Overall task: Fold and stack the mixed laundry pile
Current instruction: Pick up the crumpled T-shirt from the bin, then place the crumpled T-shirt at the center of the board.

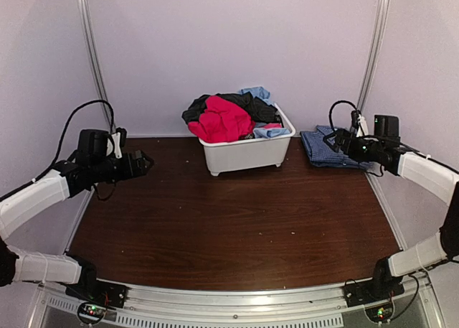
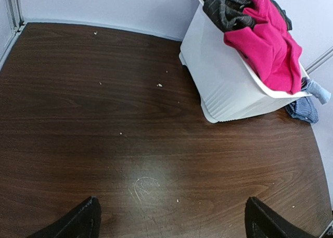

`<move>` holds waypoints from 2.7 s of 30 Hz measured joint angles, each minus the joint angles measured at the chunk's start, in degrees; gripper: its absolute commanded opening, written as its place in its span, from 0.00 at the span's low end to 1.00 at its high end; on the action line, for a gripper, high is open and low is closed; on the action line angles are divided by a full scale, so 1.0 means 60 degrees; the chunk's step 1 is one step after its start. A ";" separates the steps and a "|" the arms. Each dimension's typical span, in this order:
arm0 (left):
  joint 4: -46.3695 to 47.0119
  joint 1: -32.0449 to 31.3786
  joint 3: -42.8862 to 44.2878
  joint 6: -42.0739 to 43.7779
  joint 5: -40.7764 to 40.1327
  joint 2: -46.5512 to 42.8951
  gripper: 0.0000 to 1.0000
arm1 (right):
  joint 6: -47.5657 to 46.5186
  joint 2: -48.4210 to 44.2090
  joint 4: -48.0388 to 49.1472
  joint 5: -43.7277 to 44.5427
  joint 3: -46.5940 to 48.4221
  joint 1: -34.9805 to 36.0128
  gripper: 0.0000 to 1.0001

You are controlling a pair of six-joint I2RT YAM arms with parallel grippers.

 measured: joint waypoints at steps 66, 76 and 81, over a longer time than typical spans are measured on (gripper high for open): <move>0.0266 0.0000 0.0718 0.0361 0.0528 0.0616 0.98 | -0.0510 0.4350 -0.1096 -0.0965 1.2652 0.6029 0.00; 0.0335 0.0000 0.0718 0.0350 0.0616 0.0532 0.98 | 0.0925 0.4331 0.0823 -0.2397 0.9584 0.6298 0.06; 0.0335 0.0000 0.0718 0.0532 0.0674 0.0470 0.98 | 0.1096 0.0863 0.1326 -0.1854 0.3799 0.4415 0.88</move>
